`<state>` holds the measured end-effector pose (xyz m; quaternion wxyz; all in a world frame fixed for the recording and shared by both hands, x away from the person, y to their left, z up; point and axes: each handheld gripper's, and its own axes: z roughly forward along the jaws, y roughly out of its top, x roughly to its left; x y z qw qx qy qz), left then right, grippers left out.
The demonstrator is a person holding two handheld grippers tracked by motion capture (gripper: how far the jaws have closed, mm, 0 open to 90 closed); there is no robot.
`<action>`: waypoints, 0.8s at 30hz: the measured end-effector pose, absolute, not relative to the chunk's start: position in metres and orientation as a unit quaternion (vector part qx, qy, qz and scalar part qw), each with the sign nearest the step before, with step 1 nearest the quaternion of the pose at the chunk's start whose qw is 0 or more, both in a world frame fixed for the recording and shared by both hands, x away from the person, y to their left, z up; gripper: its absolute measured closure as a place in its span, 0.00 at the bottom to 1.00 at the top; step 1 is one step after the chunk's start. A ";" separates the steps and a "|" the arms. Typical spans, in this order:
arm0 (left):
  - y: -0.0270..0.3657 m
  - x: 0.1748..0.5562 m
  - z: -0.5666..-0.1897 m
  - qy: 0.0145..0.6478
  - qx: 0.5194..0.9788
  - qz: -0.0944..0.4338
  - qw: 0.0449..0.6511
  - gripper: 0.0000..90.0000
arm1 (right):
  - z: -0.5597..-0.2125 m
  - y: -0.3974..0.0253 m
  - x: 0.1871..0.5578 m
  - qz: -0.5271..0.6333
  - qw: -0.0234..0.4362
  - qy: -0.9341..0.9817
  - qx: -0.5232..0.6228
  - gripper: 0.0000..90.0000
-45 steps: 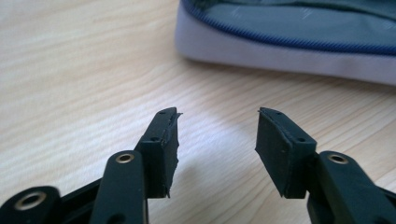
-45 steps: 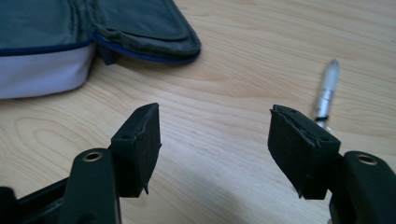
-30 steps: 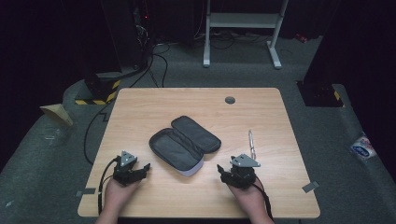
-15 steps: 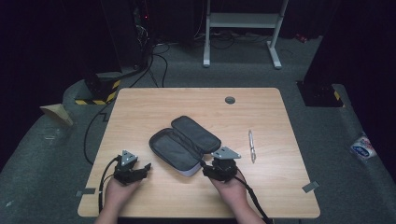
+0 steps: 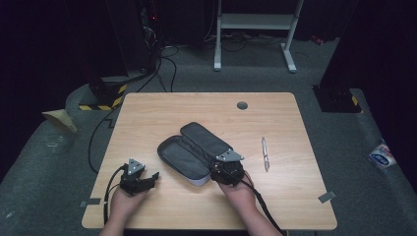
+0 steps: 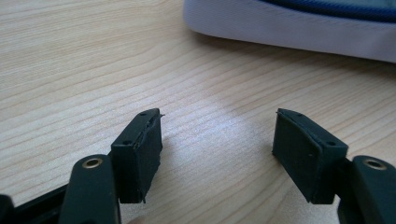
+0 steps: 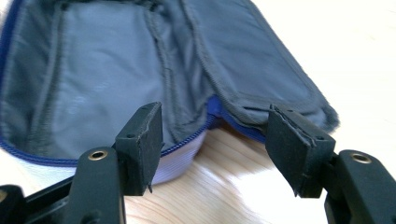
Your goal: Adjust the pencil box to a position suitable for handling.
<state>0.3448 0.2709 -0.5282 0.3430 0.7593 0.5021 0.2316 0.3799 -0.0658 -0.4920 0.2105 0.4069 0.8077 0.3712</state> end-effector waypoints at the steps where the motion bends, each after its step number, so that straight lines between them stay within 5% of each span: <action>1: 0.271 0.345 -0.528 0.503 0.759 0.231 0.343 0.37 | -0.492 -0.069 0.381 0.369 0.213 0.807 0.409 0.41; 24: 0.271 0.345 -0.528 0.501 0.760 0.232 0.342 0.36 | -0.492 -0.147 0.399 0.324 0.254 0.786 0.460 0.41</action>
